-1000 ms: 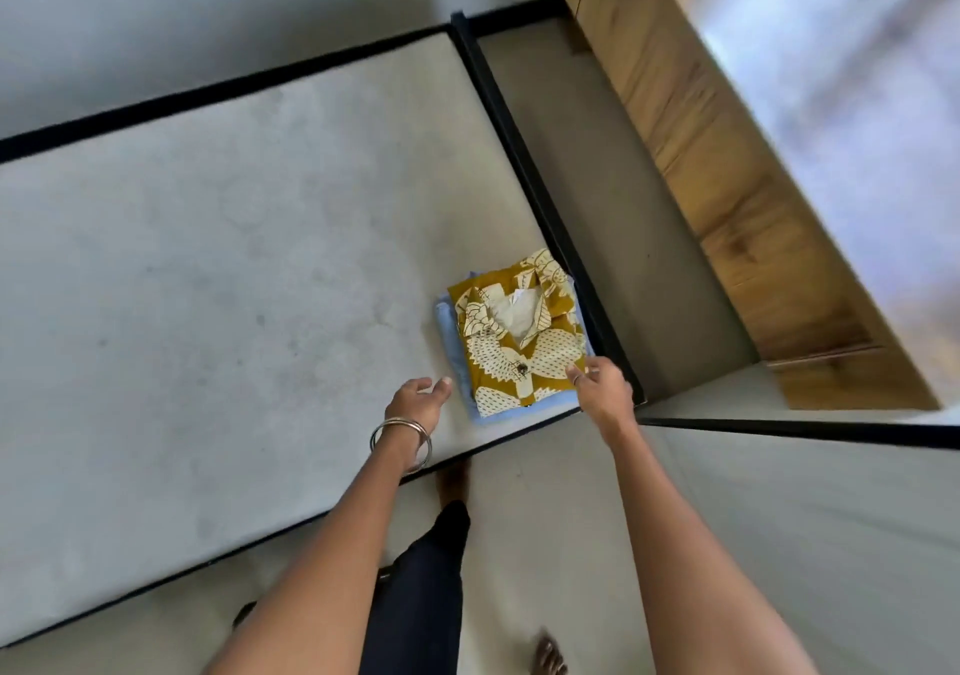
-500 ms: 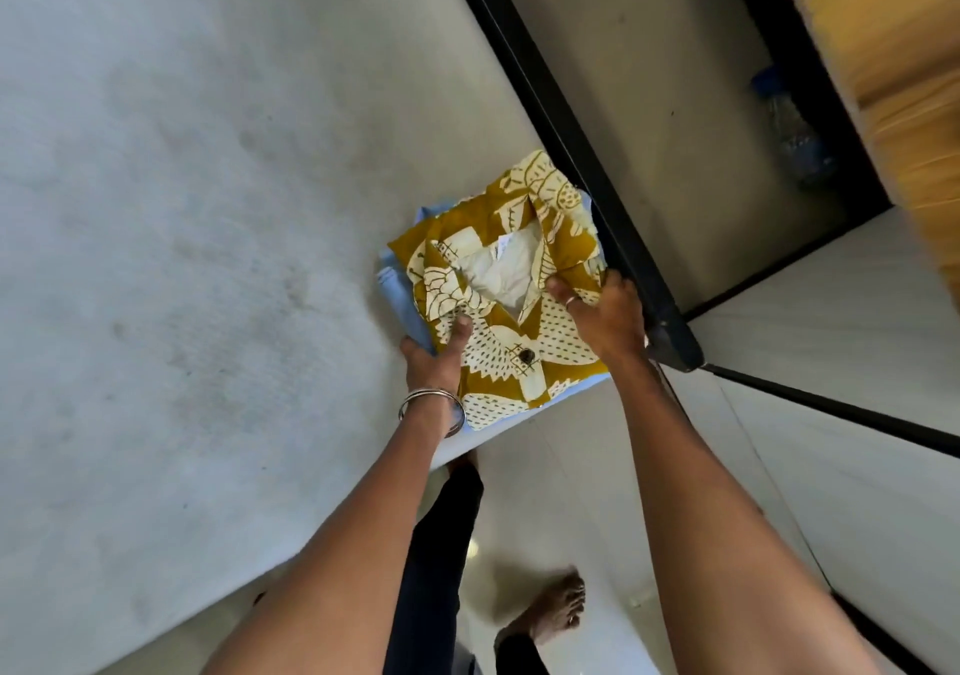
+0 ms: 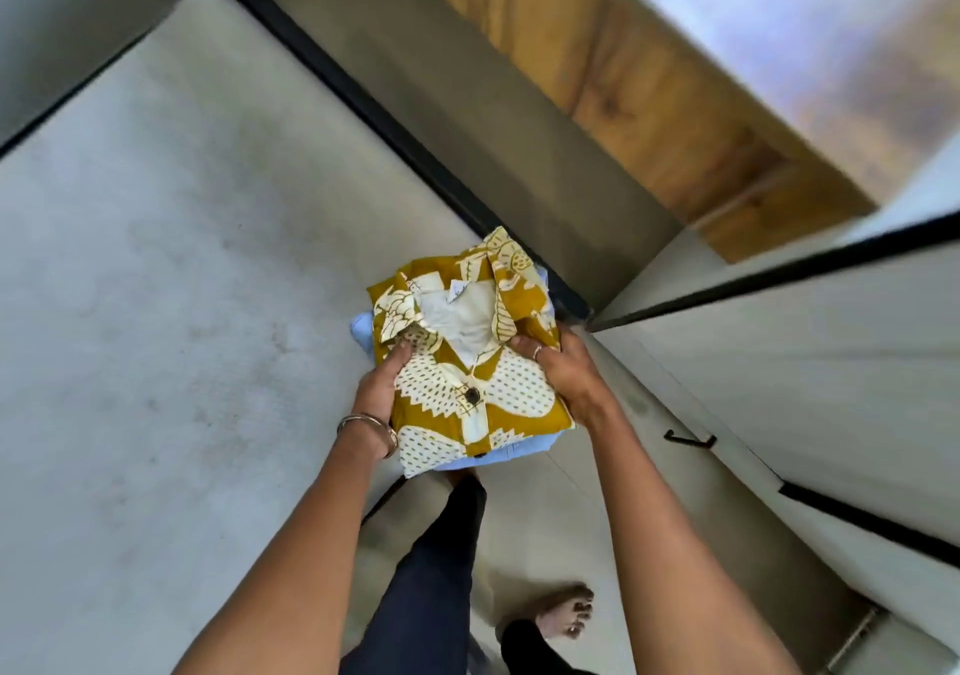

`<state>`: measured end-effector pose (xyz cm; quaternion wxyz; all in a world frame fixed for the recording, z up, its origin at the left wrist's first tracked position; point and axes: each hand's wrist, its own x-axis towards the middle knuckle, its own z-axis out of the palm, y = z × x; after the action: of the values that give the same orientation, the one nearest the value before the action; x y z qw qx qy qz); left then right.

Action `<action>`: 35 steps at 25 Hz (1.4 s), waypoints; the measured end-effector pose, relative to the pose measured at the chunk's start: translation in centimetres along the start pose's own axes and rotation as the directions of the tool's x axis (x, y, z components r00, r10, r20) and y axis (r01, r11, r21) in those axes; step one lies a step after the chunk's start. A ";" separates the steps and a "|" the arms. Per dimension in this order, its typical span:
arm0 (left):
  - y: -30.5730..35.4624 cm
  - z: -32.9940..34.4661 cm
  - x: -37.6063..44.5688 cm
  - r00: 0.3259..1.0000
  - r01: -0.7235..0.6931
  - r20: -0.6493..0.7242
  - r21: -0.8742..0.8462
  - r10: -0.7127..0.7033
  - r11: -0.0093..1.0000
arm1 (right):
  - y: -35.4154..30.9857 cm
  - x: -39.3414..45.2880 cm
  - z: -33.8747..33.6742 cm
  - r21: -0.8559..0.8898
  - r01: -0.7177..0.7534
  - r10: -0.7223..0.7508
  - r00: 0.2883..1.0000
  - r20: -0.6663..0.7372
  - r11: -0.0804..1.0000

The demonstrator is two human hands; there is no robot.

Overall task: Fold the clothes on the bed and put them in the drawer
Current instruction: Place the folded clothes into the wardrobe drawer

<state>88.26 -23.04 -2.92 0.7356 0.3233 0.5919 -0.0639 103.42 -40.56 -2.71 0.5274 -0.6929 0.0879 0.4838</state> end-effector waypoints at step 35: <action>-84.9 49.8 -43.5 0.815 -0.424 0.389 0.906 -0.429 0.018 | 62.9 -75.7 -55.8 0.659 0.418 0.565 0.341 -0.752 0.625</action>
<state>76.47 -129.51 7.27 0.4280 0.7033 0.1140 -0.5561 56.79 -142.43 13.07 0.5896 -0.5281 0.6072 -0.0691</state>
